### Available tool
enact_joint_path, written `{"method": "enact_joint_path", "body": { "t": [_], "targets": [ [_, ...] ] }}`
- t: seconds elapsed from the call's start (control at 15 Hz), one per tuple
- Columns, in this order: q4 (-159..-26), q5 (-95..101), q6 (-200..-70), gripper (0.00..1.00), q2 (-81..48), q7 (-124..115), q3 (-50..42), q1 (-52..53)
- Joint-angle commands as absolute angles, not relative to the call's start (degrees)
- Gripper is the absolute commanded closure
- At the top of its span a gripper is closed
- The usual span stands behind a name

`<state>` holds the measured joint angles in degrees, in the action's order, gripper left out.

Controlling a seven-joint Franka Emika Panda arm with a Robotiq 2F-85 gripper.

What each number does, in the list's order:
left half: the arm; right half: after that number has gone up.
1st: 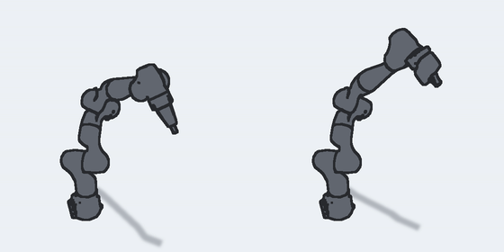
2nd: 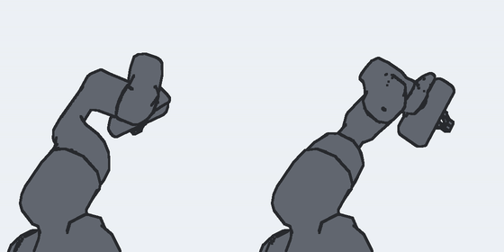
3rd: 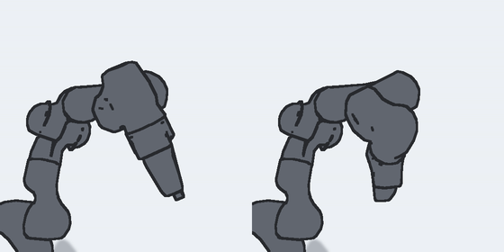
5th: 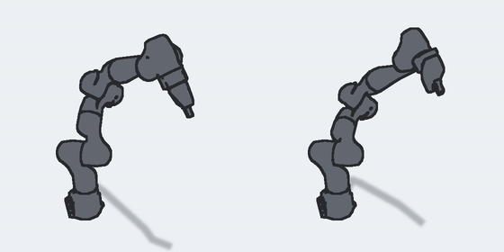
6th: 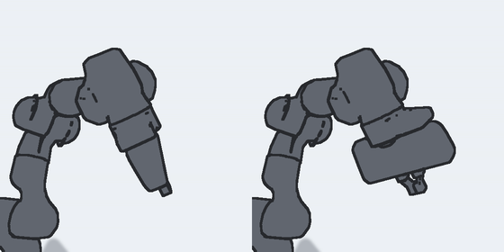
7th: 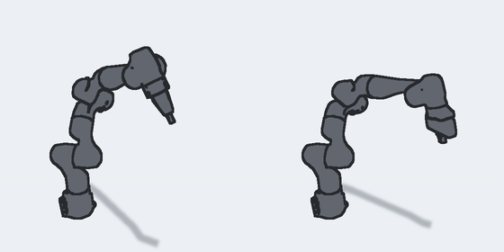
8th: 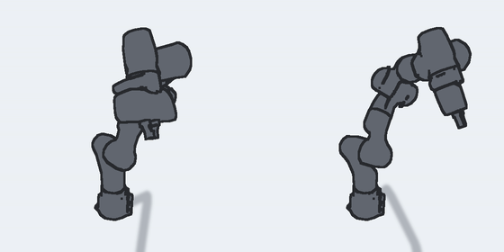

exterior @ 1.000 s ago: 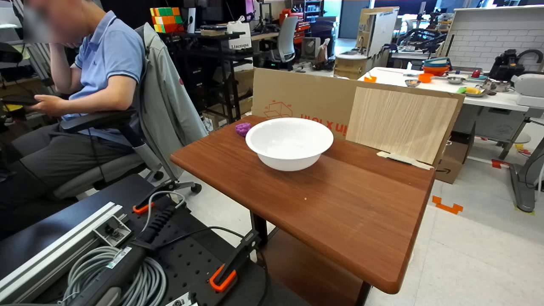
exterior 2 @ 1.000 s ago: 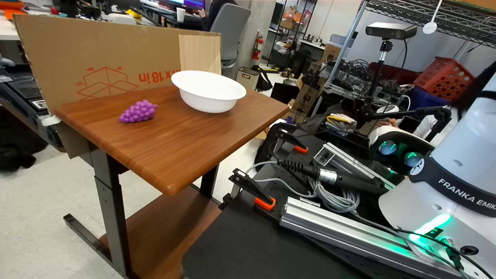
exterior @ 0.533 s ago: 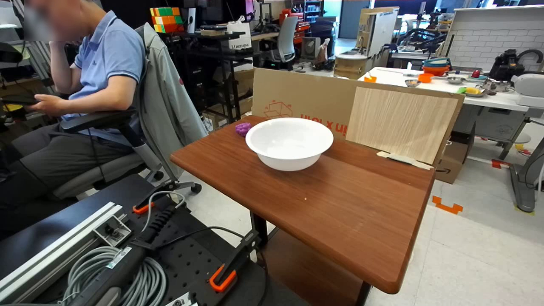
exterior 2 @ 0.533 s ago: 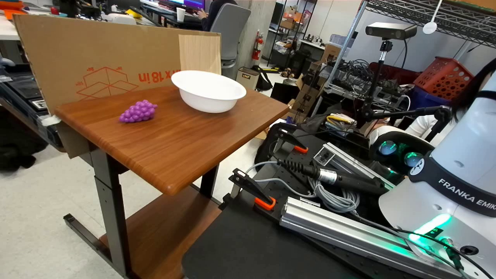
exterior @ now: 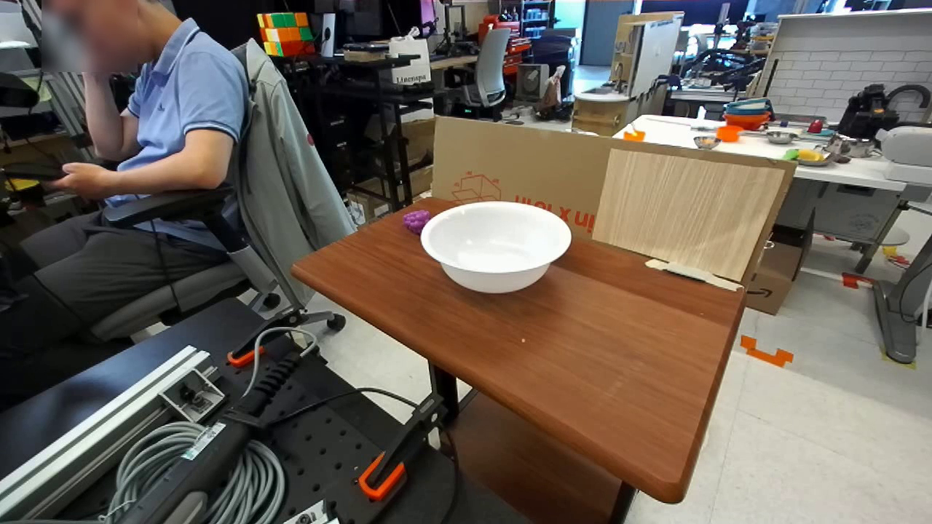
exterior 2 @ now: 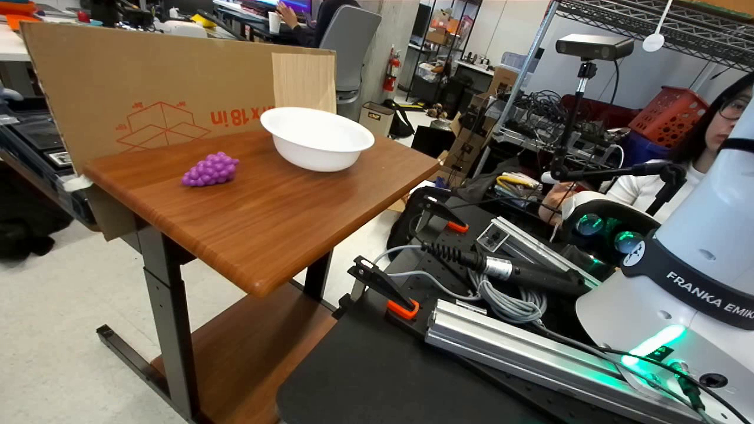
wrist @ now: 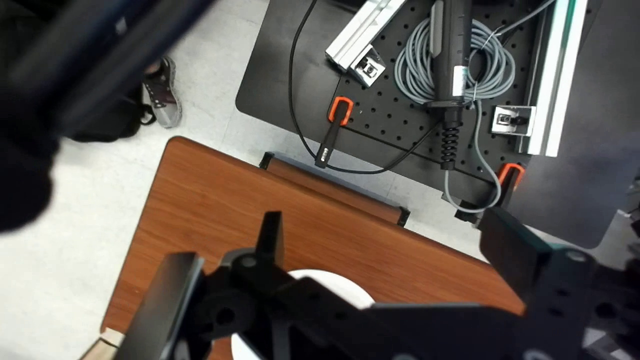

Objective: Put the purple grapes inside the white basin

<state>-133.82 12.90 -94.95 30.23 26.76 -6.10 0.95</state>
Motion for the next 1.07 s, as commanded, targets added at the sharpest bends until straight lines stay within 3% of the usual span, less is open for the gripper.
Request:
{"method": "enact_joint_path", "body": {
  "t": [0.0,0.53,1.0],
  "targets": [
    [-130.5,12.3,-96.0,0.0,26.0,35.3,-7.0,4.6],
    [-125.6,9.5,-93.9,0.0,19.0,49.4,-4.6,7.5],
    [-132.1,3.2,-120.9,0.0,14.9,25.7,0.2,6.7]
  ]
}}
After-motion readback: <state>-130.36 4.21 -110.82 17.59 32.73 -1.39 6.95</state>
